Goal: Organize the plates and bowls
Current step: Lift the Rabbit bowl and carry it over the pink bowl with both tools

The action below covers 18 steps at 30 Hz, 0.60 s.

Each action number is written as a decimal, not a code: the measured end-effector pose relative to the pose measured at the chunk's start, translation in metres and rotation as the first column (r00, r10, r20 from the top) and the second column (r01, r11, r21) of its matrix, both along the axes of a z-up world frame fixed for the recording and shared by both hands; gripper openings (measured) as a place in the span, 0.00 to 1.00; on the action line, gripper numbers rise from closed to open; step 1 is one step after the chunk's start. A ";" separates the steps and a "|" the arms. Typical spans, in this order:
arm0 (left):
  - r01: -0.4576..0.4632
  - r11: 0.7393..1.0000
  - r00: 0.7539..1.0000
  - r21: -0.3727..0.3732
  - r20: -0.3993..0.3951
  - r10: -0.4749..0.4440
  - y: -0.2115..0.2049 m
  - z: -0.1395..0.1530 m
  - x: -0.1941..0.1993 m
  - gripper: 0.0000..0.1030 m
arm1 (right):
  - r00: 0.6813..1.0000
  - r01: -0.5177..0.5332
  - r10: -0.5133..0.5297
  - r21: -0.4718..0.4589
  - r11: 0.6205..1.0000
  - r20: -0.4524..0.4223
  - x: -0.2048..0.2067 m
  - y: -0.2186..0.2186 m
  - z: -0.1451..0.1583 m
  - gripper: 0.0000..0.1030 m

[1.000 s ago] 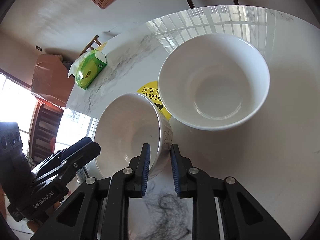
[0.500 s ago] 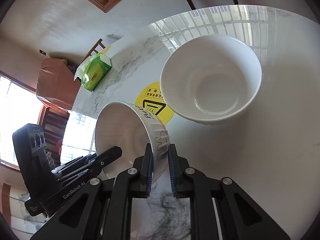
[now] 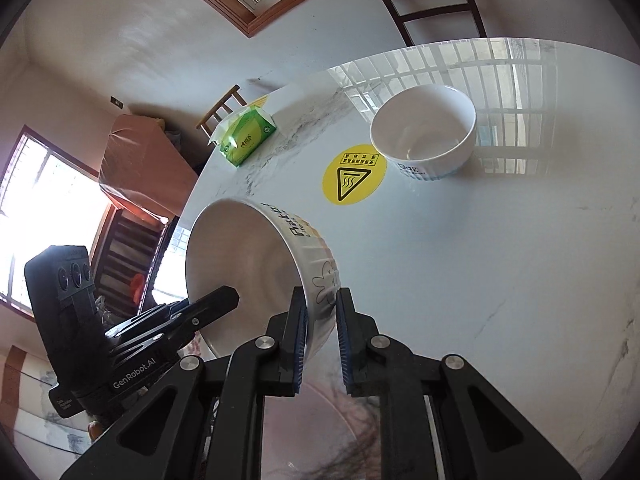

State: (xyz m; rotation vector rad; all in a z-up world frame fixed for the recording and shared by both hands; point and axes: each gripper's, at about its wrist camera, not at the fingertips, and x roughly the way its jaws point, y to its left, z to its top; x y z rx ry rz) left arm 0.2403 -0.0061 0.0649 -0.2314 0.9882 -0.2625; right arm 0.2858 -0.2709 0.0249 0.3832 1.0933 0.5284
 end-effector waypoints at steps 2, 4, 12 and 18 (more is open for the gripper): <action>0.010 1.000 1.000 -0.008 0.004 -0.010 -0.001 0.003 -0.016 0.16 | 1.000 -0.005 0.005 -0.006 1.000 0.009 -0.018 -0.001 0.004 0.15; 0.020 1.000 1.000 -0.016 0.001 -0.020 -0.002 0.003 -0.031 0.16 | 1.000 -0.009 0.009 -0.012 1.000 0.013 -0.036 -0.001 0.005 0.15; 0.059 0.998 0.998 0.007 -0.002 -0.059 -0.012 -0.008 -0.074 0.17 | 1.000 -0.017 0.016 -0.043 0.999 -0.015 -0.086 -0.001 -0.006 0.15; 0.068 0.998 0.997 0.016 -0.046 -0.068 -0.015 -0.027 -0.086 0.17 | 0.998 -0.020 0.016 -0.072 0.997 -0.053 -0.100 0.000 -0.025 0.15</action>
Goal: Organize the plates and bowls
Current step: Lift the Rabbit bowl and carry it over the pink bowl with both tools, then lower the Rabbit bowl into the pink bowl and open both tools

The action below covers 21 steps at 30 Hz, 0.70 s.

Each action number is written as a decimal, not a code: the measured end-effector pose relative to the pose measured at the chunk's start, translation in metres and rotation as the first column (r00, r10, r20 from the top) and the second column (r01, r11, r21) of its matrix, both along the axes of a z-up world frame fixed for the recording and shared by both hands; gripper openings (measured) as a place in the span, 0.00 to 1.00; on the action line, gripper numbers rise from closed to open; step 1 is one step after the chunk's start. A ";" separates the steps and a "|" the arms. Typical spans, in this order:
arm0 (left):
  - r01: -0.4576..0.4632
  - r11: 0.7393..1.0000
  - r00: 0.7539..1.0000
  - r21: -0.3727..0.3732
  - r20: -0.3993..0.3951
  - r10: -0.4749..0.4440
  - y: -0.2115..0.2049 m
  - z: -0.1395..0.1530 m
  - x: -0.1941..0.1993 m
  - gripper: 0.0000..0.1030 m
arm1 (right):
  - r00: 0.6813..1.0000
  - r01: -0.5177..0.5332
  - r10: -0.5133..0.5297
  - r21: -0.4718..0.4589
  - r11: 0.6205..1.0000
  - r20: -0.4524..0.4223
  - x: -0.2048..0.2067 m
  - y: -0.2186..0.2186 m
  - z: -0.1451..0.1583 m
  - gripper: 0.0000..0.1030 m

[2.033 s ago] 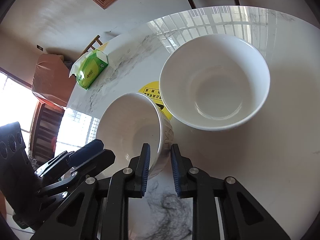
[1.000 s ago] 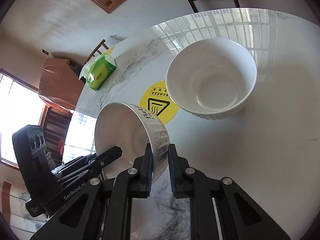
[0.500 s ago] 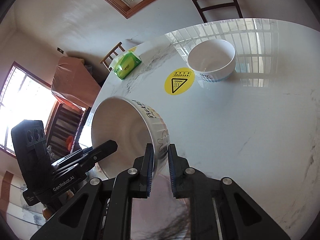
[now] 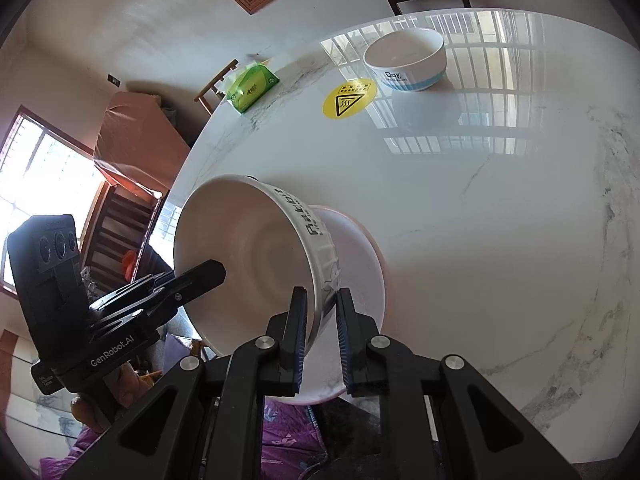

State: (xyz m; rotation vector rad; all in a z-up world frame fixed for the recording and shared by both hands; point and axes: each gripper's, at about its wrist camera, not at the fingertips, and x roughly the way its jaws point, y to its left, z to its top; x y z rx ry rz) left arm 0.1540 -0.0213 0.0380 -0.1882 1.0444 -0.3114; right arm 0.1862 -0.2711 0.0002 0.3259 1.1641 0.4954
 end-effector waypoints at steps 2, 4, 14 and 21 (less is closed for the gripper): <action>0.003 1.000 1.000 0.008 -0.007 -0.003 -0.001 -0.004 0.000 0.17 | 1.000 -0.003 0.003 -0.012 1.000 -0.008 -0.002 0.002 -0.004 0.15; 0.003 1.000 1.000 0.012 -0.015 -0.003 -0.002 -0.008 -0.002 0.17 | 1.000 -0.003 0.003 -0.020 1.000 -0.014 -0.004 0.003 -0.007 0.16; 0.026 0.998 0.998 0.055 -0.056 -0.023 -0.012 -0.026 -0.004 0.17 | 0.999 0.000 -0.002 -0.043 0.999 -0.049 -0.005 0.003 -0.020 0.16; 0.032 0.995 0.999 0.096 -0.027 -0.029 -0.014 -0.028 -0.005 0.17 | 0.999 -0.006 0.003 -0.065 0.998 -0.052 -0.003 0.006 -0.020 0.16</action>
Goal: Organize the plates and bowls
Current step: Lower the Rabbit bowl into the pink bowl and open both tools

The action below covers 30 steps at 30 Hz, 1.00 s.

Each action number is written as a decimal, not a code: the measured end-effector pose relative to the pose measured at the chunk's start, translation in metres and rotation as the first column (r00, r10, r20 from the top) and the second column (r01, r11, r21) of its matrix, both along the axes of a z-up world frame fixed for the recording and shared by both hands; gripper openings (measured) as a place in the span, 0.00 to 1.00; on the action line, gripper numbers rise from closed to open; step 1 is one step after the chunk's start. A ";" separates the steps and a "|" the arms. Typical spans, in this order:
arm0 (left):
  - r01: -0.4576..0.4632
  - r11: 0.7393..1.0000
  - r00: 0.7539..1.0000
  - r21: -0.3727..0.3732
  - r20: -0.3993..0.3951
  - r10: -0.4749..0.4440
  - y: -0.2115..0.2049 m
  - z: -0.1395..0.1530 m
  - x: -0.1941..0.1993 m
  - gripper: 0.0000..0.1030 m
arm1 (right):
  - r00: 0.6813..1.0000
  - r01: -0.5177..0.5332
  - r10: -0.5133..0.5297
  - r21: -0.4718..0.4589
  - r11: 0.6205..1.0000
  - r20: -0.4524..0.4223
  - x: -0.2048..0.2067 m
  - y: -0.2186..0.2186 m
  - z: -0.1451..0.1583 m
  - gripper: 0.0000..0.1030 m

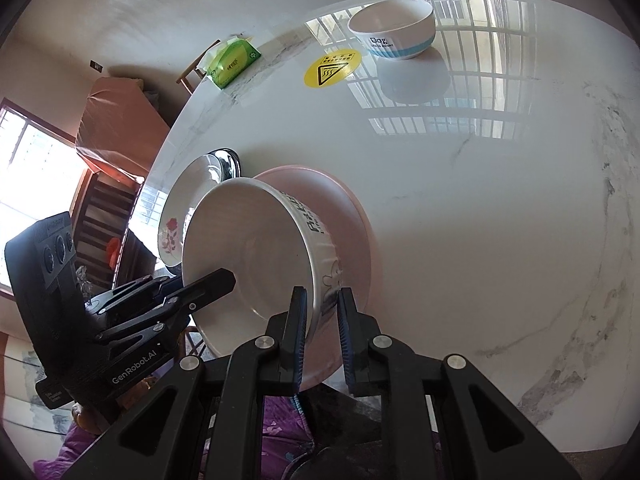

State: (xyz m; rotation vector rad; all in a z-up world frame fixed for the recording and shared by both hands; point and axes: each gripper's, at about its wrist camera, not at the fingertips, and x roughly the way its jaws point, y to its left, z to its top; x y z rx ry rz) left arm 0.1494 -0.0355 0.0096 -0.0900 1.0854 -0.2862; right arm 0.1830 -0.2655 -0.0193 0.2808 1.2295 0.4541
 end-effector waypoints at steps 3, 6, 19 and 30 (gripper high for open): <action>0.006 1.000 1.000 0.023 0.015 -0.007 -0.002 0.001 -0.001 0.17 | 1.000 -0.002 0.002 -0.007 1.000 0.003 0.001 0.001 0.000 0.16; 0.008 0.998 0.999 0.055 0.031 -0.009 -0.004 0.001 -0.003 0.17 | 1.000 0.000 0.000 -0.014 1.000 0.002 0.000 0.001 0.000 0.16; 0.011 0.996 0.998 0.093 0.053 -0.016 -0.006 0.001 -0.005 0.17 | 1.000 0.003 -0.003 -0.014 1.000 0.000 -0.001 -0.001 0.000 0.17; 0.040 0.990 0.994 0.135 0.091 -0.053 -0.015 0.004 -0.009 0.33 | 1.000 0.009 -0.009 -0.001 1.000 0.000 -0.002 -0.003 0.000 0.17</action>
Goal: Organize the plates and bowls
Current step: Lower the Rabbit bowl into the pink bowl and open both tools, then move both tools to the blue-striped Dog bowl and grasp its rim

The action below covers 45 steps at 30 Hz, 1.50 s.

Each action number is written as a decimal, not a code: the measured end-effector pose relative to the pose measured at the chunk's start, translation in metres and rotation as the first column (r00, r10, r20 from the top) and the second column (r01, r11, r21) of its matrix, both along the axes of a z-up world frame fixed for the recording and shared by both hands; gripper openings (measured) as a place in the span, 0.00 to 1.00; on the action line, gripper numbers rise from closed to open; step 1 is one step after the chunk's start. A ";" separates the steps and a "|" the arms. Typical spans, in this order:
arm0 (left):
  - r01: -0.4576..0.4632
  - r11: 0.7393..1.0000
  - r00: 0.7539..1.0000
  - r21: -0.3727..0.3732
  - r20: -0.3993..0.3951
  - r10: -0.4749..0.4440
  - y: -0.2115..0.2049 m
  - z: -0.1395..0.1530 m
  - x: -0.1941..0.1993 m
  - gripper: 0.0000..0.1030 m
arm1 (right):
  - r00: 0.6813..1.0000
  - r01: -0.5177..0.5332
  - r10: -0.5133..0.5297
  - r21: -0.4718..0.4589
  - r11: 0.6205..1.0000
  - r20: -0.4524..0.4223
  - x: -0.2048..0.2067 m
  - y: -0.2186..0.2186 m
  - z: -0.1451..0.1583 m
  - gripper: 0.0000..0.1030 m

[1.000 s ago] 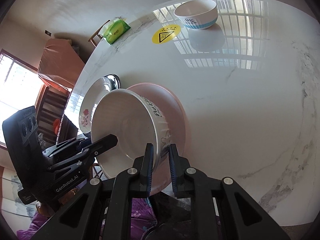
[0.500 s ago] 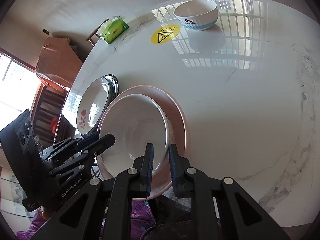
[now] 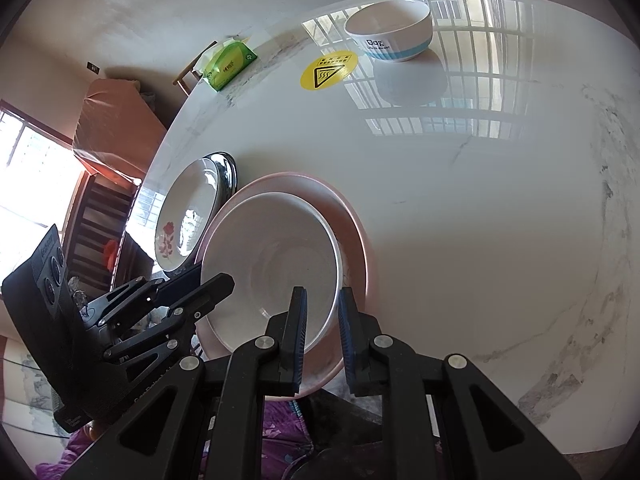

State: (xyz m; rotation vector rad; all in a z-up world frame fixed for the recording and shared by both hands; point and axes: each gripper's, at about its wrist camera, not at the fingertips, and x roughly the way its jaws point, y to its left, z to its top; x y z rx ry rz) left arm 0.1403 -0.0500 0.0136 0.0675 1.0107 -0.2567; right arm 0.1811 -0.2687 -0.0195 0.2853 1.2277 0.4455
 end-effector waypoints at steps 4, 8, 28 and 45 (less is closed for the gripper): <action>0.005 1.000 0.998 0.023 0.058 -0.006 -0.002 0.010 -0.005 0.35 | 1.000 -0.003 0.003 0.009 1.000 0.002 0.000 0.000 0.000 0.16; 0.008 0.999 0.995 0.047 0.098 -0.012 -0.003 0.016 -0.008 0.36 | 1.000 -0.007 0.007 0.015 1.000 0.007 0.000 0.001 0.001 0.18; 0.013 0.996 0.991 0.086 0.130 -0.025 -0.003 0.013 -0.004 0.36 | 0.981 0.013 -0.011 -0.011 1.000 0.193 -0.006 -0.018 0.018 0.37; -0.018 0.999 0.995 -0.037 0.099 0.022 0.021 0.026 0.059 0.36 | 0.932 0.156 -0.155 0.023 0.987 0.328 0.029 -0.073 0.002 0.46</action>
